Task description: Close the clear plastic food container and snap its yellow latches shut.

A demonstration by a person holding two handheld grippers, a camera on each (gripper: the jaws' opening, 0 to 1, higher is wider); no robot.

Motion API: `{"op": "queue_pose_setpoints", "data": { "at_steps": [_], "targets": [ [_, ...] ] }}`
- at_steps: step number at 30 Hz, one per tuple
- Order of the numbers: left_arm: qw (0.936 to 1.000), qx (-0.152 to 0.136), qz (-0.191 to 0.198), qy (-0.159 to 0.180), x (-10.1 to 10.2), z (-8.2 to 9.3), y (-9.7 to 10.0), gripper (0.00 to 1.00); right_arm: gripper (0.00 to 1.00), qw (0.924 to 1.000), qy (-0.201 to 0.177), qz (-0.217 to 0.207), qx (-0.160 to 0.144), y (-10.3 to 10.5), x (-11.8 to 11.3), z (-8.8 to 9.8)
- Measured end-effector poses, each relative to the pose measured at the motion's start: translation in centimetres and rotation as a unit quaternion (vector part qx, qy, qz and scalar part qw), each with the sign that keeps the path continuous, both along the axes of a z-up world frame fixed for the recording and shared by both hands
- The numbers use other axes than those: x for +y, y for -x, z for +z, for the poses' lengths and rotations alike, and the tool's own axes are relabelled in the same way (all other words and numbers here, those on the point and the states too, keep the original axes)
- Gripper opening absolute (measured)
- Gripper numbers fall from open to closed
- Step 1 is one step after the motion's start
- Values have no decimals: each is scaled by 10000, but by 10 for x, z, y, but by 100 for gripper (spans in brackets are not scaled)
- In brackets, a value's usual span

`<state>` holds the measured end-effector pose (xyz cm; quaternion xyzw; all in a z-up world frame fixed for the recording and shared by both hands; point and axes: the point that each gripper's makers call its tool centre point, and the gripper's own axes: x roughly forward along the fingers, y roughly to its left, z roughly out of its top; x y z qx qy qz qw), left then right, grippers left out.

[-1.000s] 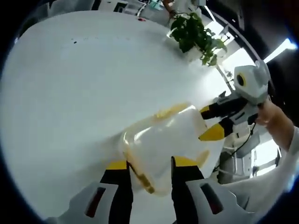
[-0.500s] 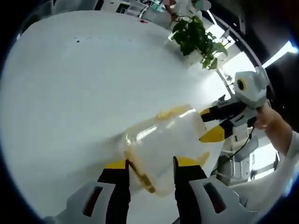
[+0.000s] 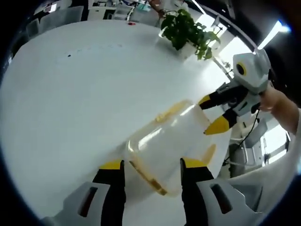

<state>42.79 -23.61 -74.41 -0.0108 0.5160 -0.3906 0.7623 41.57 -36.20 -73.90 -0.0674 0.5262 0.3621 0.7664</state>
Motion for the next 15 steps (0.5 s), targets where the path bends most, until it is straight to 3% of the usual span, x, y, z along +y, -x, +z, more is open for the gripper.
{"op": "queue_pose_setpoints", "data": {
  "at_steps": [3, 6, 11, 15],
  "targets": [
    [9999, -70, -85, -74, 4, 1, 1, 44, 33, 9991, 176, 317, -238, -1, -3, 4],
    [9997, -178, -147, -70, 4, 6, 1, 44, 36, 9987, 119, 395, -313, 0, -1, 9],
    [9970, -549, -501, -207, 2, 14, 1, 44, 35, 9924, 386, 904, -743, -2, -1, 14],
    [9941, -780, -719, -220, -1, 22, 0, 45, 35, 9892, 230, 1135, -896, -1, 8, 24]
  ]
}}
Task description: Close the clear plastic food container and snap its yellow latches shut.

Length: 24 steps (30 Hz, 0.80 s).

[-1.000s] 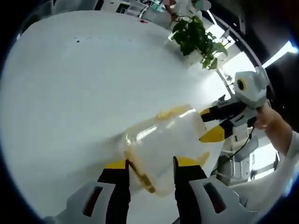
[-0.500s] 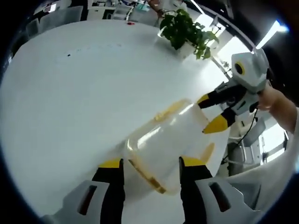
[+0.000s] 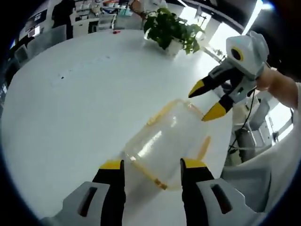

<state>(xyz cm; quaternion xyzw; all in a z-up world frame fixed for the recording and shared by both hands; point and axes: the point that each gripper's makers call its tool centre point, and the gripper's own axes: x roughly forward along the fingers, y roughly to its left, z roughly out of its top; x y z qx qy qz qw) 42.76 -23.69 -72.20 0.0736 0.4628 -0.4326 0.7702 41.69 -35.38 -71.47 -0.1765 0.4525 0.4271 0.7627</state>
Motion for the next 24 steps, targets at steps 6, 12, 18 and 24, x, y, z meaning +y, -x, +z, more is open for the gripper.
{"op": "queue_pose_setpoints", "data": {
  "at_steps": [6, 12, 18, 24],
  "targets": [
    [9970, -445, -626, -83, -4, 11, 5, 47, 34, 9975, 145, 581, -364, 2, 3, 8],
    [9890, -964, -1118, -18, -13, 23, 5, 51, 33, 9916, -26, 1102, -672, 6, 15, 19],
    [9799, -1153, -1628, -92, -25, 26, 15, 46, 32, 9800, -224, 1745, -928, 13, 32, 26],
    [9724, -1469, -1810, -6, -39, 30, 11, 32, 27, 9744, -231, 2006, -989, 9, 40, 21]
  ]
}}
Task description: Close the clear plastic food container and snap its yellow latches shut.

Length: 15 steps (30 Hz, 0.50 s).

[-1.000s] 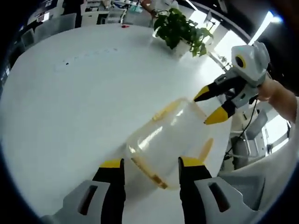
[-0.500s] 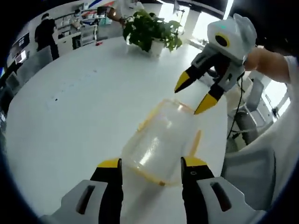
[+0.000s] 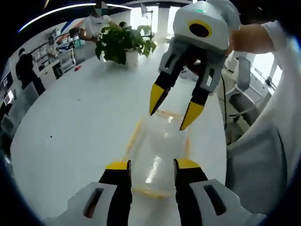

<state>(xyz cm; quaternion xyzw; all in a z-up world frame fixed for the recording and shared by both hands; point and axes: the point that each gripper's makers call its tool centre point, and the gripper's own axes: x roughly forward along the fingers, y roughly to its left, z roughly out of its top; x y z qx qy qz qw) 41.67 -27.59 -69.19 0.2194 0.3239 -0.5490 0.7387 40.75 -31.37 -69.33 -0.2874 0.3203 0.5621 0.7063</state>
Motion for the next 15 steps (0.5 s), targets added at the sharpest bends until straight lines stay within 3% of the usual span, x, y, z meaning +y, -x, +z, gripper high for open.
{"op": "queue_pose_setpoints", "data": {
  "at_steps": [5, 15],
  "targets": [
    [9998, 102, -109, 91, -8, -4, 5, 25, 22, 9997, 68, 216, -37, -2, 3, -6],
    [9991, 122, -393, 82, -21, -14, 19, 12, 23, 9991, 210, 367, -10, -9, 4, -18]
  ]
}}
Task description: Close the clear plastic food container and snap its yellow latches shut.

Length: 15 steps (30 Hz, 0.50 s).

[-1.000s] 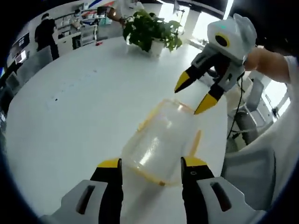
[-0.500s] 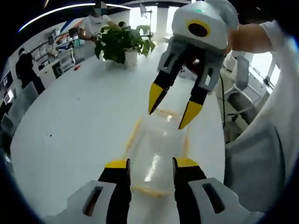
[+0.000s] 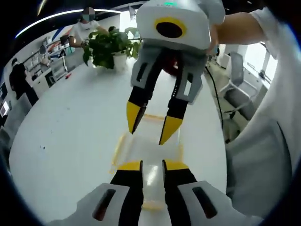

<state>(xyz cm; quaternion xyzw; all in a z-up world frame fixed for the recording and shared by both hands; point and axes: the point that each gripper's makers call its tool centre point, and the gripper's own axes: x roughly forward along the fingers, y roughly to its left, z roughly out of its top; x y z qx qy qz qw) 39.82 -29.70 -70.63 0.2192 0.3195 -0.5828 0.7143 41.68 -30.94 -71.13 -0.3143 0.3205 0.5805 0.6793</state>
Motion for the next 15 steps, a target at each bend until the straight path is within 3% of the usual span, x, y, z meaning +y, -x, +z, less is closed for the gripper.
{"op": "queue_pose_setpoints", "data": {
  "at_steps": [8, 15],
  "targets": [
    [9999, -19, -98, -3, -3, -3, 6, 11, 23, 9998, 87, 161, 2, -4, 4, -5],
    [9999, -47, -131, 6, -4, -4, 11, 10, 35, 9997, 188, 46, -127, -18, 4, -8]
  ]
}}
